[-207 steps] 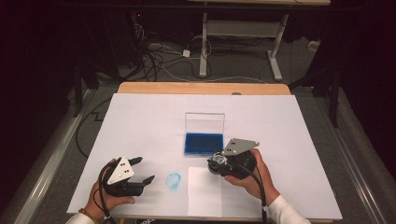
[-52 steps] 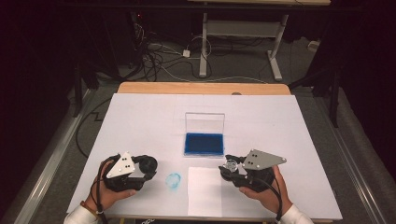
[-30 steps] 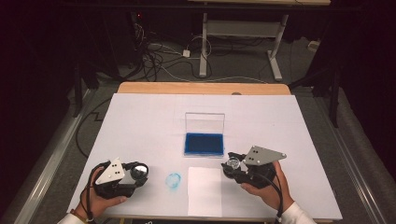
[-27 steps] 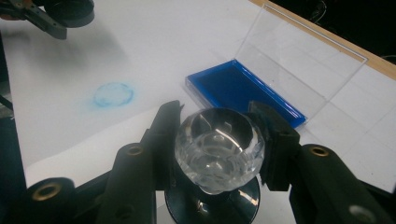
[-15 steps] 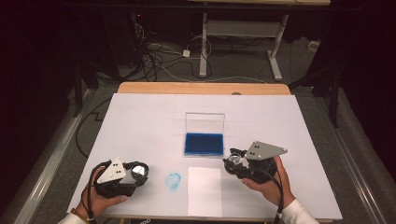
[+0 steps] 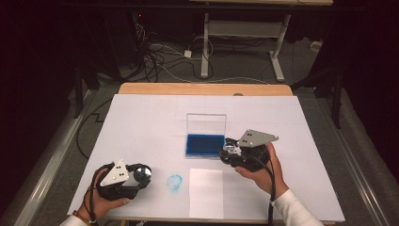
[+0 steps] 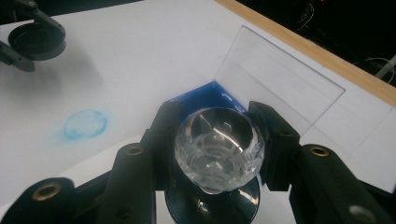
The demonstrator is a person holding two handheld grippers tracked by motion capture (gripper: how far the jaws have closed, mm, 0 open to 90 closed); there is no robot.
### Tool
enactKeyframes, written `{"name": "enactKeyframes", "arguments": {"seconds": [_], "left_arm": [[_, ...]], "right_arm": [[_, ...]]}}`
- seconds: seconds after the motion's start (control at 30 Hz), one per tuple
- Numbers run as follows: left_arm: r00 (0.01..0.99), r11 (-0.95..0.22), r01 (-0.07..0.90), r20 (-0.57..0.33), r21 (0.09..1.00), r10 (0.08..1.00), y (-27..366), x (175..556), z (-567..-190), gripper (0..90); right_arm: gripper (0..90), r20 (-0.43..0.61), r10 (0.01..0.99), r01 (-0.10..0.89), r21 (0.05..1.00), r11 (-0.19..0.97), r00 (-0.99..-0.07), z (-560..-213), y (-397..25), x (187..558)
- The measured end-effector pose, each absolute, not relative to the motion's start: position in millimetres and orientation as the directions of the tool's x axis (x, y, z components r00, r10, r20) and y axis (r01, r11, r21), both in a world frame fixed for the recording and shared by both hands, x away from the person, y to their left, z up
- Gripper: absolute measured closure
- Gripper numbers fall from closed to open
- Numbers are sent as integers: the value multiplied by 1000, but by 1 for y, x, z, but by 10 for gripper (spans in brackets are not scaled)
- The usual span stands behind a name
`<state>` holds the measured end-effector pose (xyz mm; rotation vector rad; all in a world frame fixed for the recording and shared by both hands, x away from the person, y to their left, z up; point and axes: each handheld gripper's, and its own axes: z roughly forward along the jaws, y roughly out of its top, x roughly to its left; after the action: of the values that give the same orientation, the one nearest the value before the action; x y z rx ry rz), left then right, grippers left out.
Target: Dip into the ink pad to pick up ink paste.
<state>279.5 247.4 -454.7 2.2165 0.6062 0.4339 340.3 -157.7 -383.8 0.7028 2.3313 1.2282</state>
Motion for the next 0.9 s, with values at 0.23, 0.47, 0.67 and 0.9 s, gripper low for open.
{"name": "enactKeyframes", "arguments": {"seconds": [0.23, 0.47, 0.67, 0.9], "left_arm": [[823, -563, 303, 87, 769, 561, 249, 281, -455, 363], [823, -571, 304, 92, 763, 560, 250, 281, -456, 362], [823, -568, 304, 89, 764, 560, 251, 281, -456, 363], [824, -571, 304, 90, 762, 559, 251, 281, -457, 362]], "right_arm": [[568, -116, 619, 257, 838, 481, -777, -389, -141, 366], [568, -93, 646, 297, 833, 467, -758, -405, -130, 390], [568, -102, 657, 307, 823, 477, -747, -416, -123, 402], [568, -99, 665, 325, 813, 484, -740, -428, -116, 411]]}}
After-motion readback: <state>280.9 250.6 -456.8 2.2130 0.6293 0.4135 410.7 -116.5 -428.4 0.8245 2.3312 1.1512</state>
